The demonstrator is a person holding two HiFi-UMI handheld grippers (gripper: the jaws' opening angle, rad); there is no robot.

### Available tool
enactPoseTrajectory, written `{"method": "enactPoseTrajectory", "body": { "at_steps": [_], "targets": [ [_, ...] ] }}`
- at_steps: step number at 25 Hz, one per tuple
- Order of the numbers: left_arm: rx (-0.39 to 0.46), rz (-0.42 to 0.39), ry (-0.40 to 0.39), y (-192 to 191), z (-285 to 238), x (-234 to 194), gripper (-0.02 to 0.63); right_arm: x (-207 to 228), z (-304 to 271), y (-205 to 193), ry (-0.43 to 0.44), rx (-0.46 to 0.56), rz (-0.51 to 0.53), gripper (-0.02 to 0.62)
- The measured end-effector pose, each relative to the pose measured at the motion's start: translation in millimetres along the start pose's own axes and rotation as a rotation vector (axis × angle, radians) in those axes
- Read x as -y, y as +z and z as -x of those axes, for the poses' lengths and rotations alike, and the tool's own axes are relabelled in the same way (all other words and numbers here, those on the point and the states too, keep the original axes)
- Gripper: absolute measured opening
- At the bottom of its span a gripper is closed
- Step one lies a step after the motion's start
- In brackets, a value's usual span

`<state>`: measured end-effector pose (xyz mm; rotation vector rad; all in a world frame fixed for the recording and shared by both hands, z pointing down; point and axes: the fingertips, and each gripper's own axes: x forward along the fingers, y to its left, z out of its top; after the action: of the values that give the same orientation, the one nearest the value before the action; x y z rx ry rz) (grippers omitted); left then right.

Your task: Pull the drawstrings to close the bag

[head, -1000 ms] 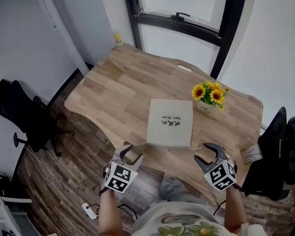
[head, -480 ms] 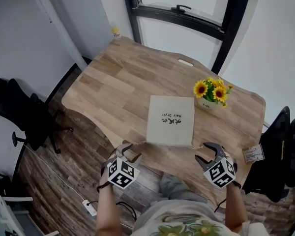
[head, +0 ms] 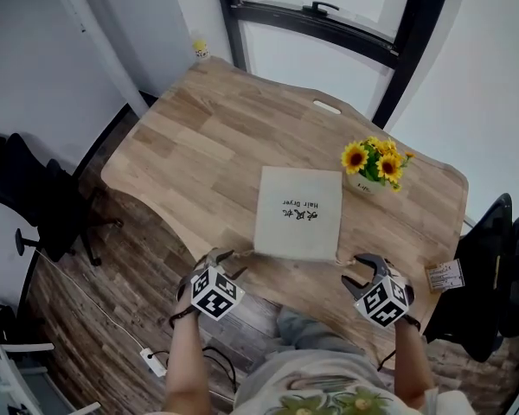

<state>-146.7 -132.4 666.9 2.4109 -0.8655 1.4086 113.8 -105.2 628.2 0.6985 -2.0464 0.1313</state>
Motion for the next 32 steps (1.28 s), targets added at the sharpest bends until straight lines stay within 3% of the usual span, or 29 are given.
{"method": "enactPoseTrajectory", "body": {
  "at_steps": [20,32],
  "targets": [
    [-0.137,0.047,-0.143,-30,-64,-8,0.213,2,-63,-41,0.173,-0.208,0.032,0.207],
    [-0.247,-0.010,-0.218,-48,-77,-8,0.213,2,-86,-67,0.250,-0.320,0.067,0.181]
  ]
}}
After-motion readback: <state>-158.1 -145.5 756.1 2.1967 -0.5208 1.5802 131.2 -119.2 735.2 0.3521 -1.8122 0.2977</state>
